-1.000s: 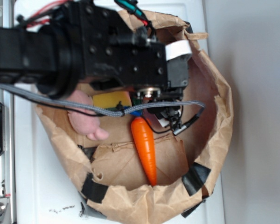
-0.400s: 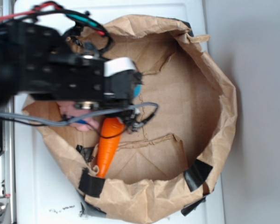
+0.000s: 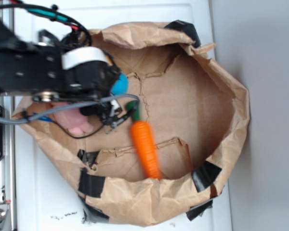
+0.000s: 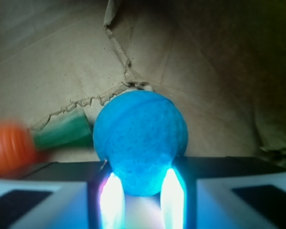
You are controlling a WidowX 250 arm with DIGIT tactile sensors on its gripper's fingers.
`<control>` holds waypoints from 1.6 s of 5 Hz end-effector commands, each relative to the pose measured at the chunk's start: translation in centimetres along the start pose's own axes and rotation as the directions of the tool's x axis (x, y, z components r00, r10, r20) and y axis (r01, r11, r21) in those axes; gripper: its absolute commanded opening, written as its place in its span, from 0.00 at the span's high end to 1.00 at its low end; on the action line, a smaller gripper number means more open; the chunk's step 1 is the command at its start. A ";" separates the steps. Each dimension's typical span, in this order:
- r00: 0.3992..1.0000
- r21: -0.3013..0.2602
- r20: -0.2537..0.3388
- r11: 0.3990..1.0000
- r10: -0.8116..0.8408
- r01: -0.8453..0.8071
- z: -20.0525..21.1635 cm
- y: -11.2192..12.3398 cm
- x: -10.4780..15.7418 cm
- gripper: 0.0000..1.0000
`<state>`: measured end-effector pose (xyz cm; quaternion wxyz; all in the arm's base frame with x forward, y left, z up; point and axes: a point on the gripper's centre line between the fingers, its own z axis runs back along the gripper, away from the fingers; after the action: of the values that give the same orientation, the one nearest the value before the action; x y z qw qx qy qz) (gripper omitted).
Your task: Grab the blue ball.
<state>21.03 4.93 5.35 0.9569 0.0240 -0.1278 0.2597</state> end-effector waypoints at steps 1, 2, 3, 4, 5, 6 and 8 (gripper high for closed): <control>1.000 -0.019 -0.019 1.000 -0.004 0.004 0.3 -2.3 2.5 1.00; 0.998 -0.077 -0.058 0.997 0.010 -0.014 2.1 -4.0 5.8 1.00; 0.994 -0.152 -0.111 0.988 -0.004 -0.013 4.7 -5.5 6.7 1.00; 0.991 -0.199 -0.134 0.980 -0.028 0.001 5.8 -6.5 7.3 1.00; 0.989 -0.244 -0.140 0.970 -0.058 0.022 6.6 -7.4 8.2 1.00; 0.985 -0.257 -0.143 0.965 -0.095 0.056 8.0 -7.6 8.3 1.00; 0.972 -0.180 -0.177 0.976 -0.153 0.121 12.4 -6.6 7.3 1.00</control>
<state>26.99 1.07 16.98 0.9794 -0.0682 -0.0134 0.1895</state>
